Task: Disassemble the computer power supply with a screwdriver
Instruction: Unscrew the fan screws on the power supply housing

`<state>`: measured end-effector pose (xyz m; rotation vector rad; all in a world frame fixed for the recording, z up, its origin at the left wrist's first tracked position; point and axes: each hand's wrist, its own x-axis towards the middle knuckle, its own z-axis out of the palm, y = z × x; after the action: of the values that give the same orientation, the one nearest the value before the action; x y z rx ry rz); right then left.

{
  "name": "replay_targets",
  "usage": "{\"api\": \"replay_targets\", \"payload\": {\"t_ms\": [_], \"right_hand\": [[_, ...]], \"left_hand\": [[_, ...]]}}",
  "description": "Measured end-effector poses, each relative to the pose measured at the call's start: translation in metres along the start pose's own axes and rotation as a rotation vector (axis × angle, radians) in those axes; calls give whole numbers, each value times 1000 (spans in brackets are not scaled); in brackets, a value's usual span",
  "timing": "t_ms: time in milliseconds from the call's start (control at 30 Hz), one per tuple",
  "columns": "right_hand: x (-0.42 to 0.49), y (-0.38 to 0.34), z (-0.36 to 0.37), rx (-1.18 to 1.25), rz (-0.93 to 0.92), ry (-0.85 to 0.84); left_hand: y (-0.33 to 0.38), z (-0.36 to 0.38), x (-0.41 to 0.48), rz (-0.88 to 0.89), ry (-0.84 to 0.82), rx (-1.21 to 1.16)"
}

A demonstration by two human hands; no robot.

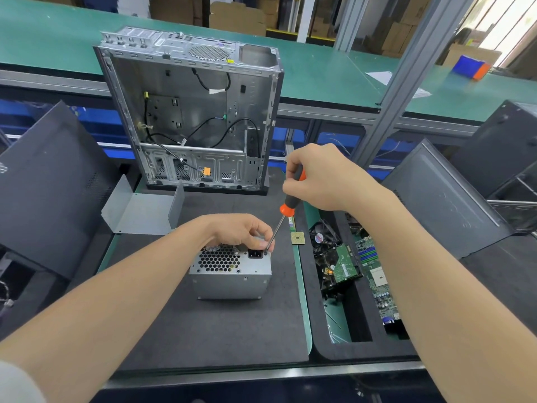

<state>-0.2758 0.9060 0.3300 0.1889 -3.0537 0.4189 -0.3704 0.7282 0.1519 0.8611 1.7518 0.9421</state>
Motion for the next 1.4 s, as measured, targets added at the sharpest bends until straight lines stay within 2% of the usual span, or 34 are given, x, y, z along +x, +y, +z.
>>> {"api": "replay_targets", "payload": {"t_ms": [500,667,800,900,967,1033,1100,1200,1300,1400], "right_hand": [[0,-1,6,4,-20,-1],[-5,-3,12,12,-137,35],[-10,-5,9,125,-265,-23],[-13,-8,6,138,-287,-62],[-15,-13,9,83,-273,-11],[-14,-18,12,-103,-217,104],[-13,-20,14,-172,-204,130],[-14,-20,6,47,-300,-34],[-15,-19,-6,110,-334,-196],[-19,-23,-6,79,-298,-210]], "left_hand": [[4,1,-3,24,-18,-10],[5,0,-4,58,-17,47],[4,1,-3,26,10,59],[5,3,-1,-15,52,89],[7,4,-1,-48,73,73],[9,5,-1,-68,87,57],[12,5,0,-88,109,56],[15,5,1,-114,134,43],[17,4,0,-131,138,32],[17,4,1,-137,140,44]]}}
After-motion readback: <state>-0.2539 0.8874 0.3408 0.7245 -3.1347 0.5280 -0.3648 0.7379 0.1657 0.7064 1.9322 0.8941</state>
